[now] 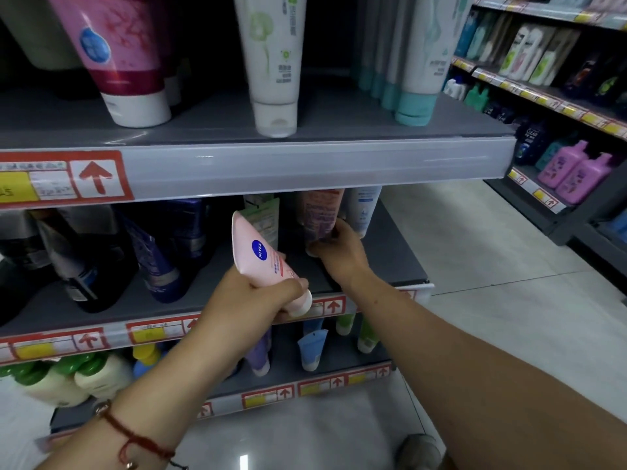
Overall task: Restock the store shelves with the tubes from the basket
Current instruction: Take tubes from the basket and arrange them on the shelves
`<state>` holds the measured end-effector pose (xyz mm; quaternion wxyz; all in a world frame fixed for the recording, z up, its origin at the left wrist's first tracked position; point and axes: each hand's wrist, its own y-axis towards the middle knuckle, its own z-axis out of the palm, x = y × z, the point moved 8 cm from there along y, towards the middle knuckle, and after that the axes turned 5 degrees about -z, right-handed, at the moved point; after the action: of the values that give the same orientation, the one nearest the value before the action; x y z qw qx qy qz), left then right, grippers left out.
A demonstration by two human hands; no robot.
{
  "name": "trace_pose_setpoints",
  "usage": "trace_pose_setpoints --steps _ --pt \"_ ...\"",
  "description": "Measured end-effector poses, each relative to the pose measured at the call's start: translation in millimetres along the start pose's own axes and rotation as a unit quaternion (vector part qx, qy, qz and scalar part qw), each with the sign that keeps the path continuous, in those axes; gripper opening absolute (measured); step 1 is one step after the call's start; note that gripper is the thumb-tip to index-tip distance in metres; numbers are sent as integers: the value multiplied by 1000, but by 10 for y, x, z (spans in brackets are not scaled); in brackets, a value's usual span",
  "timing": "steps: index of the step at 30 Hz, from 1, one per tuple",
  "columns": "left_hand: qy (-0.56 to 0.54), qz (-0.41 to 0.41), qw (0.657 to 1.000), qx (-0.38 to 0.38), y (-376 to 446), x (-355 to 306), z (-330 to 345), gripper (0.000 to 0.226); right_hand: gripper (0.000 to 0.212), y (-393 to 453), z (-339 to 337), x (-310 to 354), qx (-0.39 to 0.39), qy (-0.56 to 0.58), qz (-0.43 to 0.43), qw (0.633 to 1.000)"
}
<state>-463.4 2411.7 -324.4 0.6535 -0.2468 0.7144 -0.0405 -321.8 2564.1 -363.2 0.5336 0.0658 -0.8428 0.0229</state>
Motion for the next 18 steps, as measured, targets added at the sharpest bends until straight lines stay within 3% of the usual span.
trace_pose_setpoints --steps 4,7,11,18 --pt "1 -10 1000 -5 -7 -3 -129 35 48 32 -59 28 -77 -102 -11 992" --pt "9 -6 1000 -6 23 -15 -192 40 68 62 -44 -36 -37 -165 14 985" --pt "0 1 1000 2 53 -23 -189 47 50 69 -63 -59 56 -202 22 978" --pt "-12 -4 1000 19 -12 -2 -101 57 57 42 -32 -129 -8 -198 39 979"
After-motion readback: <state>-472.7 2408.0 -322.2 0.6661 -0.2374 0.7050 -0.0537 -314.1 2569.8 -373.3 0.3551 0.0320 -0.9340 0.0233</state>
